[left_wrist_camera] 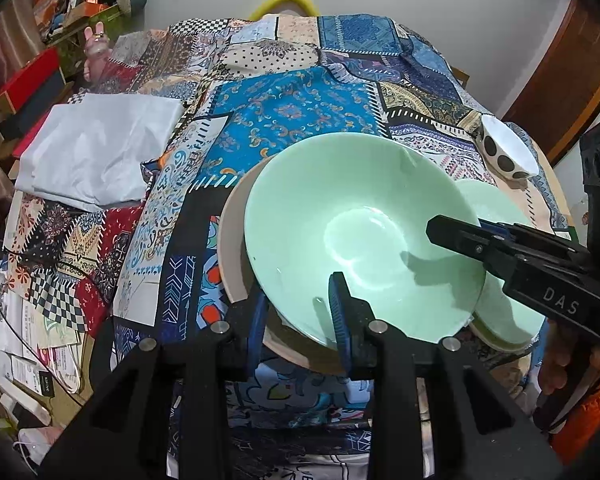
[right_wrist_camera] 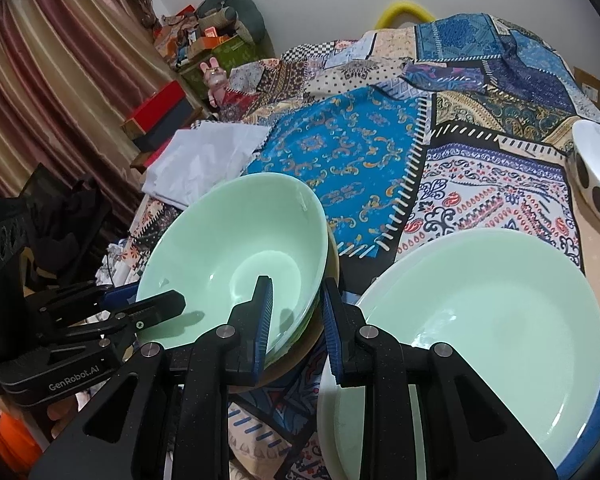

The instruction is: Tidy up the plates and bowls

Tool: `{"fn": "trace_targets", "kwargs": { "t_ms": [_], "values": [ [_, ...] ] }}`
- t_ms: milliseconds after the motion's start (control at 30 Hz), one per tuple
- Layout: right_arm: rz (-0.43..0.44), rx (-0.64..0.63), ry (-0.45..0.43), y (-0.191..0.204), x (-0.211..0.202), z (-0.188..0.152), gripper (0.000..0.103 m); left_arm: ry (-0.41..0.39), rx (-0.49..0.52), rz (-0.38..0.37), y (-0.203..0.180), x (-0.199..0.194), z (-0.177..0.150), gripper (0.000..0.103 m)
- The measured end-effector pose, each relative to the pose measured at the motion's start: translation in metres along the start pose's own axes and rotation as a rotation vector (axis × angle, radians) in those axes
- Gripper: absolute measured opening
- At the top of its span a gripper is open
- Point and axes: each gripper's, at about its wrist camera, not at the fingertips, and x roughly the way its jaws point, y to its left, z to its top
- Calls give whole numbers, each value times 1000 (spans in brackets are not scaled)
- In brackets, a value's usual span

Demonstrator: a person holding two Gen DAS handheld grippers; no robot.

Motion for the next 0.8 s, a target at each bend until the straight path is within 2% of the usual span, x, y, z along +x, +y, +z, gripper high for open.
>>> {"fn": "trace_targets", "kwargs": {
  "t_ms": [433, 533, 800],
  "values": [
    [3, -20, 28, 4, 4, 1, 25, 16, -21, -13, 6, 5, -1, 30],
    [-23, -35, 19, 4, 0, 2, 25, 14, -29, 0, 7, 6, -1, 30],
    [-1, -63, -23, 8, -14, 2, 25, -4, -8, 43, 3, 1, 4, 30]
  ]
}}
